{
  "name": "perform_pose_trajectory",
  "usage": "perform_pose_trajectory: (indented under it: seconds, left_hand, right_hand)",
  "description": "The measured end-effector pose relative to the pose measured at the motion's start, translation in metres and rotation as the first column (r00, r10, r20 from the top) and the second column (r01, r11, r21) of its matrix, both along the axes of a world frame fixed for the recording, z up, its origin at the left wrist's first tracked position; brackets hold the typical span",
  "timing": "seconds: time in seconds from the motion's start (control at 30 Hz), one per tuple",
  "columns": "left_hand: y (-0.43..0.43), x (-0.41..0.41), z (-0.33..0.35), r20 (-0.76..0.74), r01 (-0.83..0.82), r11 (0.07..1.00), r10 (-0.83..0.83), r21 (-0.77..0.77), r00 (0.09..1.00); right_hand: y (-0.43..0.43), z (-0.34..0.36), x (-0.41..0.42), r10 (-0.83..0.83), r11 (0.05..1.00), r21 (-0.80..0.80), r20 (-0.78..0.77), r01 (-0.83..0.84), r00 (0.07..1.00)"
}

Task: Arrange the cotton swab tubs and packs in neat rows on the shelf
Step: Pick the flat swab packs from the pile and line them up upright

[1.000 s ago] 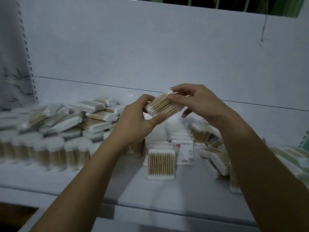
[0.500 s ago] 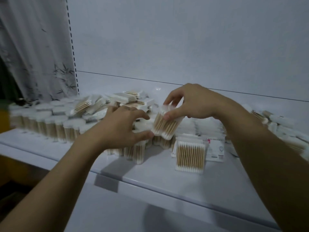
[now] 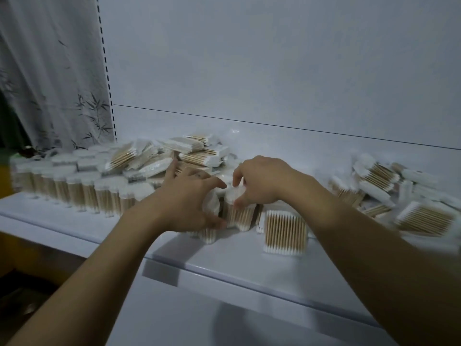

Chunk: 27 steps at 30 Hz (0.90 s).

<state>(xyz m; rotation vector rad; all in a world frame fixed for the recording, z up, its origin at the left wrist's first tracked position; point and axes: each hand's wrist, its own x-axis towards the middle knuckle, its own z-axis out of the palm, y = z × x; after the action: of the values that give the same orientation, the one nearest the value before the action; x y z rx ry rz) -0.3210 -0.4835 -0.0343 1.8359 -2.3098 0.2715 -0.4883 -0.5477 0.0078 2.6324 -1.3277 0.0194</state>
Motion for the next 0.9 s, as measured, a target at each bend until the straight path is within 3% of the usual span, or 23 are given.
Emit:
perform_pose_trajectory:
  seconds: [0.3, 0.5, 0.73, 0.9]
  left_hand:
    - [-0.002, -0.022, 0.004, -0.097, 0.012, 0.994, -0.022, -0.109, 0.995]
    - [-0.005, -0.062, 0.012, -0.151, 0.040, 0.984, -0.067, -0.171, 0.986]
    - [-0.020, -0.140, 0.017, -0.145, 0.134, 0.974, -0.161, -0.182, 0.976]
    - [-0.032, -0.177, 0.016, -0.032, 0.161, 0.979, -0.167, -0.128, 0.986]
  right_hand:
    - [0.009, 0.000, -0.014, -0.020, 0.999, -0.033, 0.059, 0.022, 0.998]
    - [0.016, 0.032, -0.095, -0.178, 0.979, -0.063, 0.187, 0.193, 0.966]
    - [0.022, 0.027, -0.177, -0.292, 0.955, 0.024, 0.244, 0.295, 0.925]
    - [0.031, 0.014, -0.212, -0.277, 0.961, 0.080, 0.283, 0.265, 0.918]
